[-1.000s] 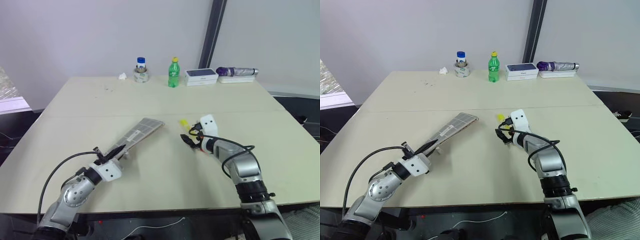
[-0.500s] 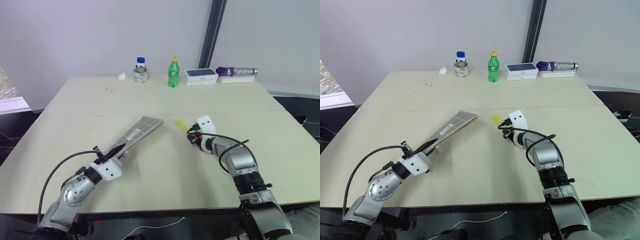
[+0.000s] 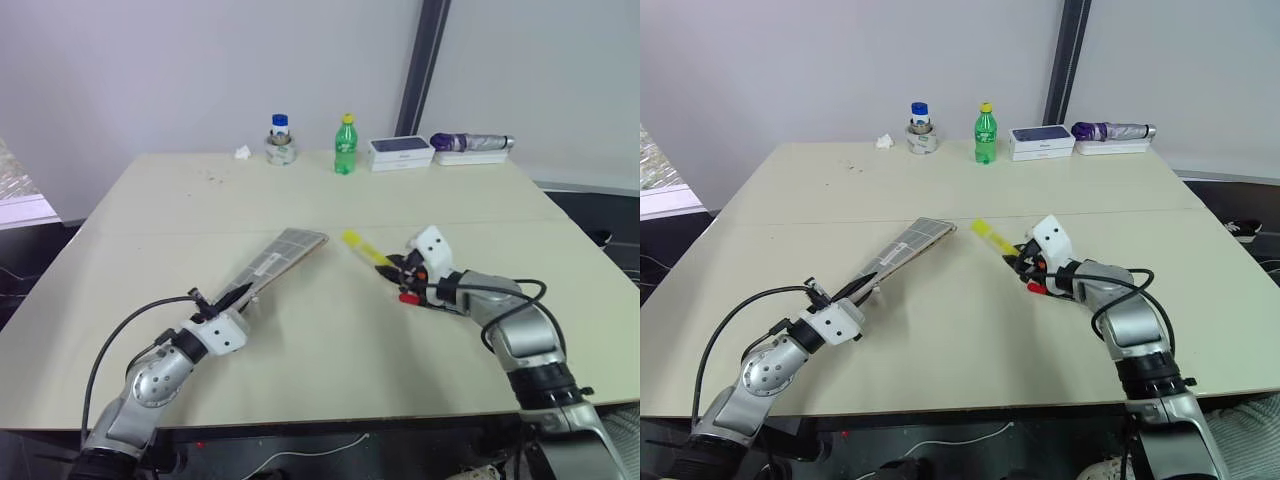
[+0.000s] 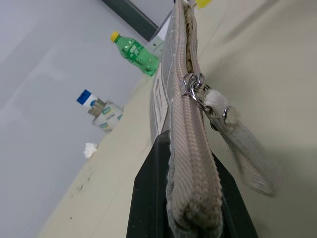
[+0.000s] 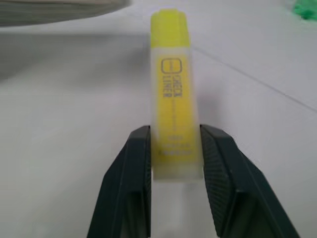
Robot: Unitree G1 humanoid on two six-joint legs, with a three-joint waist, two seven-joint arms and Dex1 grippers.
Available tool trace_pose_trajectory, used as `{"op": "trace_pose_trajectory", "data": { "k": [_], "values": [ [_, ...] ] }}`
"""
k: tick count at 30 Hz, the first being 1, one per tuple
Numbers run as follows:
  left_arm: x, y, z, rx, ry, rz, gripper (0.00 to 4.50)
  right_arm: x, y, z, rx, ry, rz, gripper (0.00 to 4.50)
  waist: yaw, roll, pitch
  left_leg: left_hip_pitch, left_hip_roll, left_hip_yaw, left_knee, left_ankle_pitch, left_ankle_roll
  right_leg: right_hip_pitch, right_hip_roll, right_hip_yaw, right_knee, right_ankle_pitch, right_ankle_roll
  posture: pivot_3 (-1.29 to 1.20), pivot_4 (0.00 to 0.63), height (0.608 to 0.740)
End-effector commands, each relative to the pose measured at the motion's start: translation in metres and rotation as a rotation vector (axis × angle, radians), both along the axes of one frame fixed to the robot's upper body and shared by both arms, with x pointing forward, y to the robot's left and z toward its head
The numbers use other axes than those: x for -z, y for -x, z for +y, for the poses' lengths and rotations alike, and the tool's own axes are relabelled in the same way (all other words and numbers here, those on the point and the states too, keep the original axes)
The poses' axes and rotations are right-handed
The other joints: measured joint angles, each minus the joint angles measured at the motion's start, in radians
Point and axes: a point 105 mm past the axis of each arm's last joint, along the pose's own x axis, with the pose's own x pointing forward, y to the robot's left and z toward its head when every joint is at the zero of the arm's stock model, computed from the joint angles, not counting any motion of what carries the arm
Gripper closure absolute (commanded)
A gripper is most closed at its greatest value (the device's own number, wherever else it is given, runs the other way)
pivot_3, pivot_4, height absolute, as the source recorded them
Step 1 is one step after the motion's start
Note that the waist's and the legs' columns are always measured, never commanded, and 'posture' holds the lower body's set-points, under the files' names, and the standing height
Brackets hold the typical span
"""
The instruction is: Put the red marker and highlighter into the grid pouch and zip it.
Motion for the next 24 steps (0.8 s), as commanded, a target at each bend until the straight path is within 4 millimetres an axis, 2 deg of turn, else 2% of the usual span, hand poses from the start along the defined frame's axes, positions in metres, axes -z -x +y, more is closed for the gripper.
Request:
{"op": "trace_pose_trajectory", "data": {
  "k": [1,7,15,24],
  "values": [
    [-0.003,-0.004,0.006,-0.044,0.040,-0.011,4.50,-0.009,0.014,0.013,-0.072,0.006,-0.049,3.64,0.001,0.000,0.000,0.000,0.000,0.000,0.000,0.000,0.000,0.000,0.000,0.000,0.000,0.000,0.000,0.00,0.150,0.740],
    [-0.003,-0.005,0.004,-0.037,0.027,-0.009,4.50,-0.007,0.023,0.033,-0.130,-0.016,-0.049,3.64,0.004,0.000,0.000,0.000,0.000,0.000,0.000,0.000,0.000,0.000,0.000,0.000,0.000,0.000,0.000,0.00,0.150,0.740],
    [-0.003,-0.008,0.001,-0.029,0.009,-0.003,4.50,-0.012,0.017,0.060,-0.171,-0.030,-0.072,3.64,0.004,0.000,0.000,0.000,-0.001,-0.001,0.001,0.000,-0.001,0.001,0.000,0.000,0.000,0.000,0.000,0.00,0.150,0.740],
    [-0.004,-0.005,-0.006,-0.005,-0.011,-0.007,4.50,-0.005,0.017,0.072,-0.205,0.014,-0.071,3.64,0.004,0.000,0.000,0.000,-0.001,-0.001,0.001,0.000,-0.001,0.000,0.000,0.000,0.000,0.000,0.000,0.00,0.150,0.740]
  ]
}}
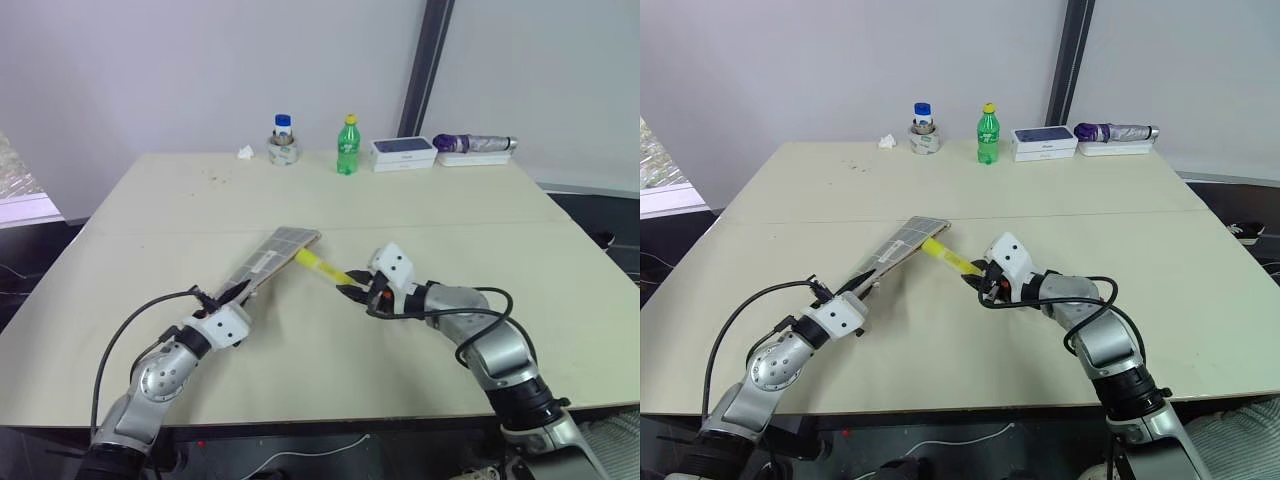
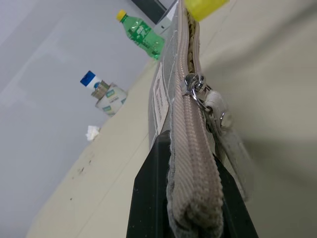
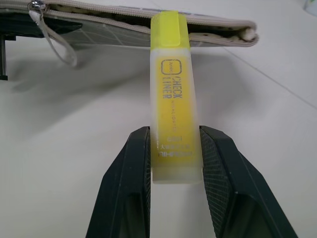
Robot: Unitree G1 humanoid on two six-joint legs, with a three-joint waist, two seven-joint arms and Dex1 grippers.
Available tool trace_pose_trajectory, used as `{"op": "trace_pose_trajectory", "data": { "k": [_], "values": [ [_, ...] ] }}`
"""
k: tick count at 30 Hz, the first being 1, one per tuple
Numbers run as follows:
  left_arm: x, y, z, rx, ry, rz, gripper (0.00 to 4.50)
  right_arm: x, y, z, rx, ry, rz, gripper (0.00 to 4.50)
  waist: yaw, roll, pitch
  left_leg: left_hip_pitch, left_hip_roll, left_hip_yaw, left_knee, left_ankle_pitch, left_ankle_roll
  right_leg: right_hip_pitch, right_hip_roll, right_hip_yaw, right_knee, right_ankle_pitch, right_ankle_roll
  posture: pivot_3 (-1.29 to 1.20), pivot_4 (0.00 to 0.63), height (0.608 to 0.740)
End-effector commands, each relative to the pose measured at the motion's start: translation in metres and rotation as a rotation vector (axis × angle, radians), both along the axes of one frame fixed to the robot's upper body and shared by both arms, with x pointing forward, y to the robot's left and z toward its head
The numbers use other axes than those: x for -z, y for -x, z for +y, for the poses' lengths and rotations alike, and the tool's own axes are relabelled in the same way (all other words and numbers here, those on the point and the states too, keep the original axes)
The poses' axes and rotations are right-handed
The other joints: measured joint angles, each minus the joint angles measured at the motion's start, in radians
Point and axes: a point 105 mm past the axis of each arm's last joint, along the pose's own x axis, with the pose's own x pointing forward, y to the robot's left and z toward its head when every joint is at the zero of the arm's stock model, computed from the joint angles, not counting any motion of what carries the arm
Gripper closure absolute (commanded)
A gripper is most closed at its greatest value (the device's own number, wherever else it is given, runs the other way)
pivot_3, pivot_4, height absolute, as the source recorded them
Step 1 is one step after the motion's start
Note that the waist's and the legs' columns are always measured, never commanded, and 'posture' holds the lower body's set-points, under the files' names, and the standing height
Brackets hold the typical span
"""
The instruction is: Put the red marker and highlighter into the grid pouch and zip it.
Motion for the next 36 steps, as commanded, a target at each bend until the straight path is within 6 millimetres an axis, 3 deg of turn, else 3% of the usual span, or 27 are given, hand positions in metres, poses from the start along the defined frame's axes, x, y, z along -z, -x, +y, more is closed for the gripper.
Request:
{"op": "trace_pose_trajectory", "data": {
  "k": [1,9,18,23,28,36],
  "values": [
    [-0.009,0.003,-0.009,0.043,-0.040,-0.039,4.50,-0.012,0.000,0.009,-0.038,0.013,-0.066,3.64,0.000,0.000,0.000,0.000,0.000,0.000,0.000,0.000,0.000,0.000,0.000,0.000,0.000,0.000,0.000,0.00,0.150,0.740],
    [-0.013,0.005,-0.026,0.129,-0.188,-0.072,4.50,-0.013,-0.001,0.023,-0.124,0.145,-0.181,3.64,0.000,0.000,0.000,0.000,0.000,0.000,0.000,0.000,0.000,0.000,0.000,0.000,0.000,0.000,0.000,0.00,0.150,0.740],
    [-0.018,0.019,-0.042,0.358,-0.482,-0.104,4.50,-0.015,-0.008,0.024,-0.291,0.524,-0.431,3.64,-0.003,0.000,0.000,0.000,-0.001,0.001,0.000,0.000,0.000,-0.001,0.001,0.000,0.000,0.000,0.000,0.00,0.150,0.740],
    [-0.032,0.022,-0.045,0.407,-0.378,-0.082,4.50,-0.008,-0.004,0.033,-0.360,0.530,-0.457,3.64,-0.002,0.000,0.000,0.000,-0.001,0.001,0.000,0.000,-0.001,-0.001,0.001,0.001,0.000,0.000,0.000,0.00,0.150,0.740],
    [-0.026,0.032,-0.047,0.475,-0.382,-0.053,4.50,-0.005,0.004,0.037,-0.448,0.563,-0.567,3.64,-0.001,0.000,0.000,-0.001,0.000,0.001,0.000,0.000,-0.001,-0.001,0.001,0.001,0.000,0.000,0.000,0.00,0.150,0.740],
    [-0.025,0.030,-0.038,0.462,-0.371,-0.031,4.50,-0.002,0.002,0.028,-0.476,0.576,-0.642,3.64,-0.001,0.000,0.000,0.000,0.000,0.001,0.001,0.000,-0.001,-0.001,0.001,0.000,0.000,0.000,0.000,0.00,0.150,0.740]
  ]
}}
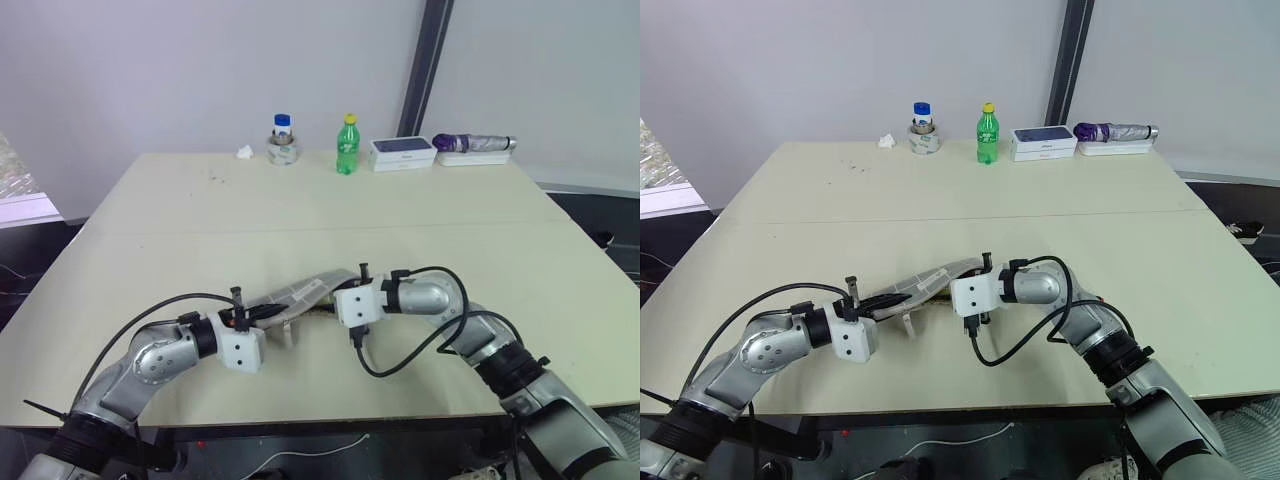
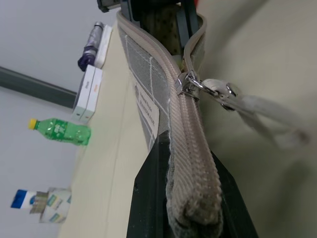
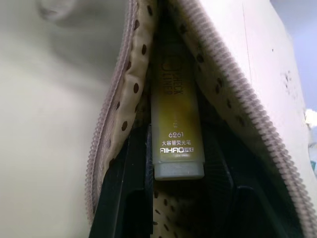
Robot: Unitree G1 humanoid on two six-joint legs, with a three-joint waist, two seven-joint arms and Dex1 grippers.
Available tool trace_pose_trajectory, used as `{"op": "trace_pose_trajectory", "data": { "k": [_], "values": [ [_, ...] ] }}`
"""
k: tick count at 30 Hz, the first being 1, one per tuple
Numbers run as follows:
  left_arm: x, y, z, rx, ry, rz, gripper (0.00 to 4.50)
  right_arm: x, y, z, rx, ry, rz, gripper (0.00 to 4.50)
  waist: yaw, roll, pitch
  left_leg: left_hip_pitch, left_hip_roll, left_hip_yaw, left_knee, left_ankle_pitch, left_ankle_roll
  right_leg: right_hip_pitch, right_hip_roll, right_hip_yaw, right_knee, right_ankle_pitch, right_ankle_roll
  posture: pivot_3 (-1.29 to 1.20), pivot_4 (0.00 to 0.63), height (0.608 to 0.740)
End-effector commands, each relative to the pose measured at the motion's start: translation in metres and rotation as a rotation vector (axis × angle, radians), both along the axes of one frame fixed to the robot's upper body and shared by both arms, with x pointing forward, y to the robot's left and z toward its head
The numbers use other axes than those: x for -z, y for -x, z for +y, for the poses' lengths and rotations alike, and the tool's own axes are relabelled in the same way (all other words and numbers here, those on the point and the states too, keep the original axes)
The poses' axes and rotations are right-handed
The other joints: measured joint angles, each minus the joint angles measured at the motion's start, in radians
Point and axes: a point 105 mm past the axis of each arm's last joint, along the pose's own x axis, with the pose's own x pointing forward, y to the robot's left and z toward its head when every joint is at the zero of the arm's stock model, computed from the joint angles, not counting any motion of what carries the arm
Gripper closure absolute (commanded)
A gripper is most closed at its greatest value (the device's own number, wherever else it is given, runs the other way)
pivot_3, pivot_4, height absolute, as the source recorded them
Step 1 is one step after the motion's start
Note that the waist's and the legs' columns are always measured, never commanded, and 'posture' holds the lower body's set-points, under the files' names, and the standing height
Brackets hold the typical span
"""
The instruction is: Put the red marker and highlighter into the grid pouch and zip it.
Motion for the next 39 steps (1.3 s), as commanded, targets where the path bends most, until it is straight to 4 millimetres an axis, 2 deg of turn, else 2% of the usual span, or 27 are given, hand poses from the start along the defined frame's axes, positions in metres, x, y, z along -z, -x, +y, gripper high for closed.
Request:
{"op": "trace_pose_trajectory", "data": {
  "k": [1,3,6,7,9,13,16,17,19,20,21,23,24,28,31,38,39],
  "values": [
    [-0.009,0.002,0.004,0.016,0.003,-0.043,4.50,-0.013,0.001,-0.001,-0.040,-0.031,-0.068,2.60,0.000,0.000,0.000,0.000,0.000,0.000,0.000,0.000,0.000,0.000,0.000,0.000,0.000,0.000,0.000,0.00,0.150,0.740],
    [-0.008,-0.001,0.009,-0.008,0.001,-0.039,4.50,-0.021,0.002,-0.003,-0.039,-0.095,-0.074,1.82,-0.001,0.000,0.000,0.000,0.000,0.000,0.000,0.000,0.000,0.000,0.000,0.000,0.000,0.000,0.000,0.00,0.150,0.740],
    [-0.010,-0.005,0.012,-0.037,0.027,-0.035,4.50,-0.039,0.006,-0.005,-0.022,-0.226,-0.050,0.29,0.002,0.000,0.000,0.000,0.000,0.000,0.000,0.000,0.000,0.000,0.000,0.000,0.000,0.000,0.000,0.00,0.150,0.740],
    [-0.009,-0.006,0.013,-0.047,0.027,-0.032,4.50,-0.044,0.009,-0.007,-0.024,-0.265,-0.028,0.08,0.002,0.000,0.000,0.000,0.001,0.000,0.001,0.000,0.000,0.001,0.000,0.000,0.000,0.000,0.000,0.00,0.150,0.740],
    [-0.004,-0.006,0.015,-0.054,0.013,-0.023,4.50,-0.052,0.016,-0.013,-0.027,-0.333,-0.002,0.08,0.002,0.000,0.000,0.000,0.001,0.000,0.001,0.000,0.000,0.001,0.000,0.000,0.000,0.000,0.000,0.00,0.150,0.740],
    [0.003,-0.008,0.020,-0.084,0.009,-0.002,4.50,-0.049,0.039,-0.037,0.013,-0.445,0.096,0.08,0.006,0.000,0.000,0.000,0.001,-0.001,0.001,0.000,0.000,0.002,0.000,-0.001,-0.001,0.000,0.000,0.00,0.150,0.740],
    [0.005,-0.007,0.019,-0.079,0.012,-0.002,4.50,-0.055,0.044,-0.054,0.099,-0.609,0.202,0.08,0.005,0.000,0.000,0.001,0.001,-0.001,0.001,0.000,0.000,0.002,0.000,-0.001,0.000,0.000,0.000,0.00,0.150,0.740],
    [0.006,-0.006,0.018,-0.074,0.010,0.000,4.50,-0.058,0.042,-0.063,0.150,-0.682,0.238,0.08,0.003,0.000,0.000,0.001,0.001,-0.001,0.001,0.000,0.000,0.002,0.000,-0.001,0.000,0.000,0.000,0.00,0.150,0.740],
    [0.008,-0.005,0.014,-0.060,0.020,0.008,4.50,-0.064,0.027,-0.102,0.331,-0.863,0.258,0.08,0.002,0.000,0.000,0.002,0.001,-0.001,0.001,0.000,0.000,0.003,0.000,-0.001,0.001,0.000,0.000,0.00,0.150,0.740],
    [0.008,-0.006,0.013,-0.058,0.027,0.010,4.50,-0.065,0.023,-0.115,0.391,-0.909,0.257,0.08,0.002,0.000,0.000,0.002,0.001,-0.001,0.001,0.000,0.000,0.004,0.000,-0.001,0.001,0.000,0.000,0.00,0.150,0.740],
    [0.008,-0.007,0.012,-0.057,0.030,0.011,4.50,-0.056,0.019,-0.127,0.466,-0.869,0.236,0.08,0.004,0.000,0.000,0.003,0.001,-0.001,0.001,0.000,0.000,0.004,0.000,-0.001,0.001,0.000,0.000,0.00,0.150,0.740],
    [0.009,-0.008,0.008,-0.050,0.041,0.014,4.50,-0.029,0.011,-0.151,0.632,-0.678,0.119,0.08,0.008,0.000,0.000,0.003,0.001,-0.001,0.001,0.000,0.000,0.004,0.000,-0.001,0.001,0.000,0.000,0.00,0.150,0.740],
    [0.010,-0.008,0.006,-0.042,0.035,0.014,4.50,-0.021,0.010,-0.160,0.677,-0.672,0.119,0.08,0.011,0.000,0.000,0.003,0.001,-0.001,0.001,0.000,0.000,0.004,-0.001,-0.001,0.000,0.000,0.000,0.00,0.150,0.740],
    [0.013,-0.008,0.003,-0.024,0.021,0.012,4.50,-0.007,0.008,-0.174,0.734,-0.655,0.162,0.08,0.014,0.001,0.001,0.002,0.000,0.001,0.001,0.000,0.000,0.003,0.000,0.000,0.000,0.000,0.000,0.00,0.150,0.740],
    [0.013,-0.009,0.002,-0.022,0.023,0.012,4.50,0.002,0.006,-0.192,0.779,-0.620,0.244,0.08,0.012,0.001,0.001,0.002,-0.001,0.001,0.001,0.000,0.000,0.003,0.000,0.001,0.000,0.000,0.000,0.00,0.150,0.740],
    [0.013,-0.008,-0.001,-0.020,0.024,0.004,4.50,0.027,0.009,-0.198,0.774,-0.569,0.531,0.08,0.018,0.001,0.001,0.002,0.000,0.001,0.002,0.000,0.001,0.004,0.000,0.000,0.000,0.000,0.000,0.00,0.150,0.740],
    [0.013,-0.008,-0.002,-0.020,0.026,0.002,4.50,0.031,0.010,-0.199,0.773,-0.554,0.572,0.30,0.018,0.001,0.001,0.002,0.000,0.001,0.002,0.000,0.001,0.004,0.000,0.000,0.000,0.000,0.000,0.00,0.150,0.740]
  ]
}}
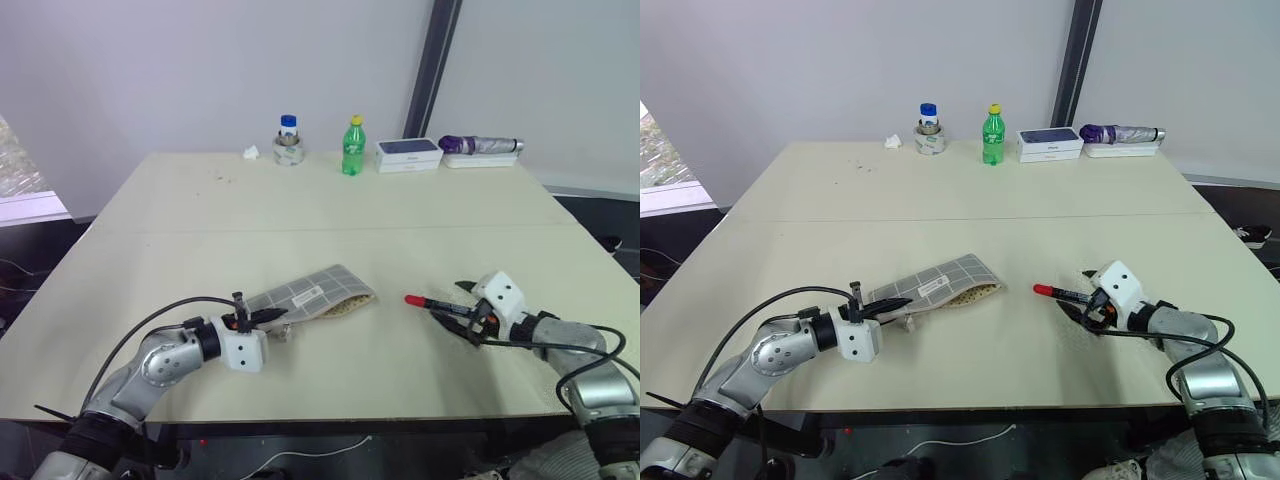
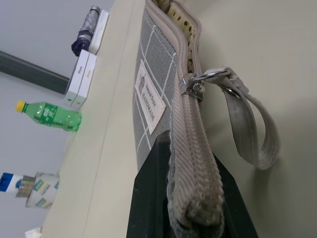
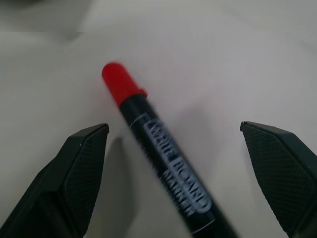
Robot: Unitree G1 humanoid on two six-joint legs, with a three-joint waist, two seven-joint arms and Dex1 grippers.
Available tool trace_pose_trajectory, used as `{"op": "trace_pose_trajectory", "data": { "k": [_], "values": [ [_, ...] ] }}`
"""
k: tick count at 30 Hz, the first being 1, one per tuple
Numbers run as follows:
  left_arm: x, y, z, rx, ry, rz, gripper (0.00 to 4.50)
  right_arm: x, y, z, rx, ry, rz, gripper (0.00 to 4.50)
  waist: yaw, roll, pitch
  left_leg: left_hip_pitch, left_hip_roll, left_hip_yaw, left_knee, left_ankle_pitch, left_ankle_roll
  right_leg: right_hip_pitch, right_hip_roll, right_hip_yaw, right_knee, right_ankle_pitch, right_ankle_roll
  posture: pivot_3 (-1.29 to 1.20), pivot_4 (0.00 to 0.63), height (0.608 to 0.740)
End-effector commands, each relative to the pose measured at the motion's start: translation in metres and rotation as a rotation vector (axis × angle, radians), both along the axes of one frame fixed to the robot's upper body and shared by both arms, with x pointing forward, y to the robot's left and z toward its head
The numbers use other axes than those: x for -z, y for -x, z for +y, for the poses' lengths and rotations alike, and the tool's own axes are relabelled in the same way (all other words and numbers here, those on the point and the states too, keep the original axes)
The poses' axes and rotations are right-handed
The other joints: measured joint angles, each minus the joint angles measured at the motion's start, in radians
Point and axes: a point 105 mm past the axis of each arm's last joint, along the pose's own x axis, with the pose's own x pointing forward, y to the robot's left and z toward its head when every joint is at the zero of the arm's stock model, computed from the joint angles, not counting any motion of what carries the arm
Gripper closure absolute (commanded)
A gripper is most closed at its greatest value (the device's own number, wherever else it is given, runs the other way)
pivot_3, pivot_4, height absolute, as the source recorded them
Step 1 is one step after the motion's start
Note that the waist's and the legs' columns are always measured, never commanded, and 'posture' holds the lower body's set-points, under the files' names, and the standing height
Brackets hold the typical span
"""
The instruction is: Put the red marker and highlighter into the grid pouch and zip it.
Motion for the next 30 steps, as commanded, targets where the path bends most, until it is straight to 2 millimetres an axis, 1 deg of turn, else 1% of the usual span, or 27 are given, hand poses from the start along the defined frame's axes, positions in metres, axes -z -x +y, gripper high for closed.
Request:
{"op": "trace_pose_trajectory", "data": {
  "k": [1,2,3,4,6,8,9,11,13,15,17,19,20,22,24,26,30],
  "values": [
    [-0.007,0.002,-0.004,0.011,0.016,-0.039,4.50,0.001,0.000,-0.001,-0.042,-0.038,0.093,0.59,0.000,0.000,0.000,0.000,0.000,0.000,0.000,0.000,0.000,0.000,0.000,0.000,0.000,0.000,0.000,0.00,0.150,0.740],
    [-0.008,0.002,-0.004,0.011,0.018,-0.040,4.50,0.002,0.000,0.000,-0.049,-0.048,0.109,0.93,0.000,0.000,0.000,0.000,0.000,0.000,0.000,0.000,0.000,0.000,0.000,0.000,0.000,0.000,0.000,0.00,0.150,0.740],
    [-0.008,0.002,-0.004,0.008,0.021,-0.042,4.50,0.002,-0.002,-0.001,-0.047,-0.054,0.119,1.37,0.000,0.000,0.000,0.000,0.000,0.000,0.000,0.000,0.000,0.000,0.000,0.000,0.000,0.000,0.000,0.00,0.150,0.740],
    [-0.008,0.002,-0.004,0.007,0.022,-0.044,4.50,0.000,-0.004,0.000,-0.050,-0.059,0.116,1.97,0.000,0.000,0.000,0.000,0.000,0.000,0.000,0.000,0.000,0.000,0.000,0.000,0.000,0.000,0.000,0.00,0.150,0.740],
    [-0.009,0.002,-0.004,0.001,0.024,-0.049,4.50,-0.007,-0.007,0.003,-0.063,-0.090,0.112,2.90,0.001,0.000,0.000,0.000,0.000,0.000,0.001,0.000,0.000,0.000,0.000,0.000,0.000,0.000,0.000,0.00,0.150,0.740],
    [-0.010,0.002,-0.003,-0.003,0.028,-0.054,4.50,-0.015,-0.005,0.013,-0.124,-0.102,0.100,4.01,0.002,0.000,0.000,0.000,0.000,0.000,0.001,0.000,0.000,0.000,0.000,0.000,0.000,0.000,0.000,0.00,0.150,0.740],
    [-0.011,0.002,-0.003,-0.004,0.029,-0.055,4.50,-0.018,-0.002,0.019,-0.170,-0.102,0.095,4.18,0.002,0.000,0.000,0.000,0.000,-0.001,0.001,0.000,0.000,0.000,0.000,0.000,0.000,0.000,0.000,0.00,0.150,0.740],
    [-0.012,0.002,-0.002,-0.015,0.043,-0.056,4.50,-0.021,0.017,0.042,-0.325,-0.088,0.113,4.18,0.003,0.000,0.000,0.000,0.000,-0.001,0.001,0.000,0.000,0.000,0.000,0.000,0.000,0.000,0.000,0.00,0.150,0.740],
    [-0.012,0.002,-0.004,-0.008,0.042,-0.054,4.50,-0.026,0.037,0.067,-0.459,-0.121,0.150,4.18,0.004,0.000,0.000,-0.001,0.001,-0.001,0.001,0.000,0.000,0.000,0.000,0.000,0.000,0.000,0.000,0.00,0.150,0.740],
    [-0.011,0.002,-0.005,-0.001,0.033,-0.053,4.50,-0.037,0.047,0.088,-0.532,-0.175,0.147,4.18,0.005,0.000,0.000,-0.001,0.001,-0.002,0.001,0.000,0.000,0.000,0.000,0.000,0.000,0.000,0.000,0.00,0.150,0.740],
    [-0.011,-0.001,-0.007,-0.005,0.035,-0.054,4.50,-0.039,0.054,0.100,-0.579,-0.157,0.148,4.18,0.005,0.000,0.000,-0.001,0.001,-0.002,0.002,0.000,0.000,0.000,0.000,0.000,0.000,0.000,0.000,0.00,0.150,0.740],
    [-0.014,-0.003,-0.010,-0.006,0.046,-0.059,4.50,-0.037,0.057,0.106,-0.600,-0.128,0.146,4.18,0.006,0.000,0.000,-0.001,0.001,-0.003,0.004,0.000,0.000,0.001,0.001,-0.001,0.001,0.000,0.000,0.00,0.150,0.740],
    [-0.016,-0.004,-0.012,-0.007,0.057,-0.063,4.50,-0.037,0.058,0.109,-0.608,-0.122,0.137,4.18,0.008,0.000,0.000,-0.001,0.001,-0.003,0.004,0.000,0.000,0.002,0.001,-0.001,0.000,0.000,0.000,0.00,0.150,0.740],
    [-0.021,-0.005,-0.015,-0.001,0.087,-0.068,4.50,-0.039,0.053,0.117,-0.596,-0.137,0.096,4.18,0.008,-0.001,0.000,-0.001,0.000,-0.004,0.005,-0.001,0.001,0.002,0.000,-0.002,0.000,0.000,0.000,0.00,0.150,0.740],
    [-0.024,-0.005,-0.019,0.012,0.084,-0.081,4.50,-0.033,0.039,0.116,-0.556,-0.060,0.048,4.18,0.006,-0.001,0.000,-0.001,0.000,-0.003,0.005,-0.001,0.001,0.002,0.000,-0.002,0.000,0.000,0.000,0.00,0.150,0.740],
    [-0.026,-0.005,-0.022,0.022,0.063,-0.093,4.50,-0.031,0.029,0.114,-0.525,-0.019,0.023,4.18,0.005,-0.001,0.000,-0.001,-0.001,-0.003,0.005,-0.001,0.001,0.001,0.001,-0.002,0.001,0.000,0.000,0.00,0.150,0.740],
    [-0.034,-0.005,-0.029,0.053,0.041,-0.117,4.50,-0.038,0.019,0.118,-0.522,-0.032,0.004,4.18,0.006,-0.001,0.000,-0.002,-0.001,-0.003,0.004,-0.001,0.001,0.000,0.001,-0.001,0.000,0.000,0.000,0.00,0.150,0.740]
  ]
}}
